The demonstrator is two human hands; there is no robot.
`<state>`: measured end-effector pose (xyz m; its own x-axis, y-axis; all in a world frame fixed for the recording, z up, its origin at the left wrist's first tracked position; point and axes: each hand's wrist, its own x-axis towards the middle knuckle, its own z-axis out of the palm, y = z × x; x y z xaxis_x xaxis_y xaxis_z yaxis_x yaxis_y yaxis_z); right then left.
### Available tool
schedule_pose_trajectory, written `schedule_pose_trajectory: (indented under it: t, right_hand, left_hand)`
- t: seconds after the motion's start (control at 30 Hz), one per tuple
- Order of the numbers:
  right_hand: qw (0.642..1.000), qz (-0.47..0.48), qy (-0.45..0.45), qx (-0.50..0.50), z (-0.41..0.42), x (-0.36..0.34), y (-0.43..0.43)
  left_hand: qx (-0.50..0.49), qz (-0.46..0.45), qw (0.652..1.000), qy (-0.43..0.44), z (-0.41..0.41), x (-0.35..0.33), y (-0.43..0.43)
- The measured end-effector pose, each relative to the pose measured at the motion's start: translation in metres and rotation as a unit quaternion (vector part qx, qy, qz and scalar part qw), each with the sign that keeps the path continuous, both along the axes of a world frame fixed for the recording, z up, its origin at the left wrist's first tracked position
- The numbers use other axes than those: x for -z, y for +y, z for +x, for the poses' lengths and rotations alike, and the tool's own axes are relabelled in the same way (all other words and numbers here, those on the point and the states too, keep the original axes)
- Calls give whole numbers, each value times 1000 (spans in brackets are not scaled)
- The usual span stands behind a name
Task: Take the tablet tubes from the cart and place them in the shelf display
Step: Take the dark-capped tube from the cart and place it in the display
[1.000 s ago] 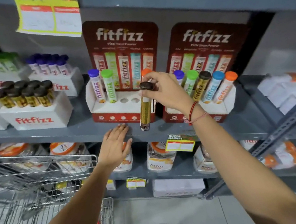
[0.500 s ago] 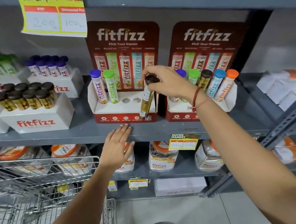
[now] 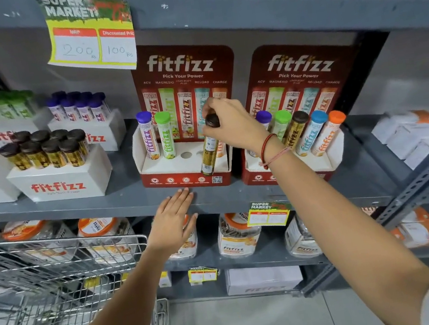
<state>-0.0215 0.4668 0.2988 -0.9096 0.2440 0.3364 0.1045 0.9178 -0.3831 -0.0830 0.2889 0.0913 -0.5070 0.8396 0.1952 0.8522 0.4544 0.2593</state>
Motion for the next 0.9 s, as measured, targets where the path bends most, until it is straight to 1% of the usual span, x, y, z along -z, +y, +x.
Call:
schedule_pose_trajectory:
  t: [0.17,0.4,0.57,0.67,0.77,0.9]
  right_hand:
    - [999,-22,-35,-1,-2,-3,4]
    - [995,-50,-74,-41,-6,-10,15]
    - [993,-63,-78,-54,-20,-8,17]
    - [995,-46,-67,-63,-33,-7,18]
    - [994,-59,-51,-74,-49,-7,18]
    - [994,-45,-67,-70,-67,-2,19]
  left_hand:
    - [-6,0,1000,14,-2,4,0]
    - [2,10,1000,23,-4,6,0]
    - [10,23,999,32,-5,7,0]
    - [14,34,999,37,-5,10,0]
    - [16,51,998,33,-6,11,0]
    - [27,47,998,38,-8,10,-1]
